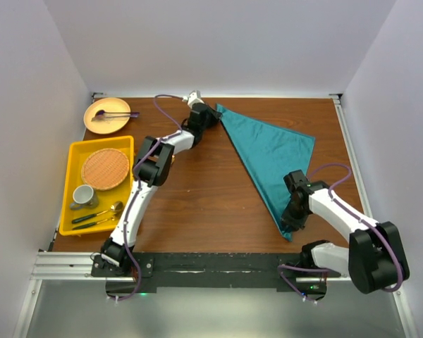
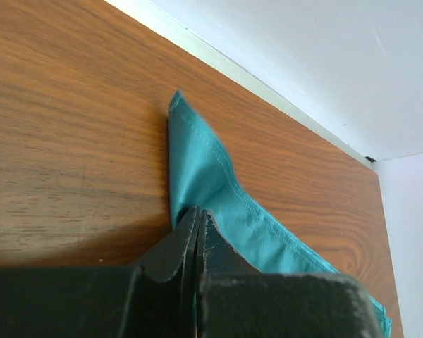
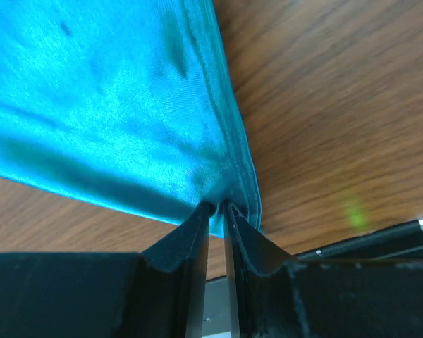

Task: Fold the napkin, place the utensils inside, and roll it up
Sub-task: Fold the napkin

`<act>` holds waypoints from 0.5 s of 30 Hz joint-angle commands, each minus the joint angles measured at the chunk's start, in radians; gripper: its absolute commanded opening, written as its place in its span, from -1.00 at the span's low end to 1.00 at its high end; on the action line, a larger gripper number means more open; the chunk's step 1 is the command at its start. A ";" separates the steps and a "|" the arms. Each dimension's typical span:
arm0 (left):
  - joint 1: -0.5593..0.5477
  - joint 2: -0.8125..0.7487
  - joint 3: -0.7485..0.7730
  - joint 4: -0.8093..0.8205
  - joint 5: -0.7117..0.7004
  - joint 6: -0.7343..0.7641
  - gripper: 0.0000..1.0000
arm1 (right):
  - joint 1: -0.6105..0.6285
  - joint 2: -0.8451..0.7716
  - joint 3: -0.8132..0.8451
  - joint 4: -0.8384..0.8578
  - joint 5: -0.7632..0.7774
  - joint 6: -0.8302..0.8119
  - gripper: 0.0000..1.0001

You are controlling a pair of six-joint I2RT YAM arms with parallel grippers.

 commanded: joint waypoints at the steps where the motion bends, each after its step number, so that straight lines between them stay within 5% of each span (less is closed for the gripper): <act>1: 0.005 0.020 0.060 0.007 0.002 0.032 -1.00 | 0.010 -0.002 -0.060 0.047 -0.078 0.024 -0.64; 7: 0.007 -0.058 0.132 -0.076 0.114 0.066 -1.00 | 0.027 -0.122 0.182 -0.047 0.118 -0.089 -0.57; 10: 0.010 -0.170 0.108 -0.108 0.207 0.104 -0.72 | 0.027 -0.133 0.233 0.022 0.117 -0.217 -0.15; 11: 0.010 -0.241 0.093 -0.119 0.230 0.118 -0.47 | 0.027 -0.130 0.242 0.045 0.094 -0.250 0.12; 15: 0.019 -0.430 -0.013 -0.284 0.244 0.272 -0.07 | 0.028 -0.101 0.287 0.197 -0.025 -0.338 0.60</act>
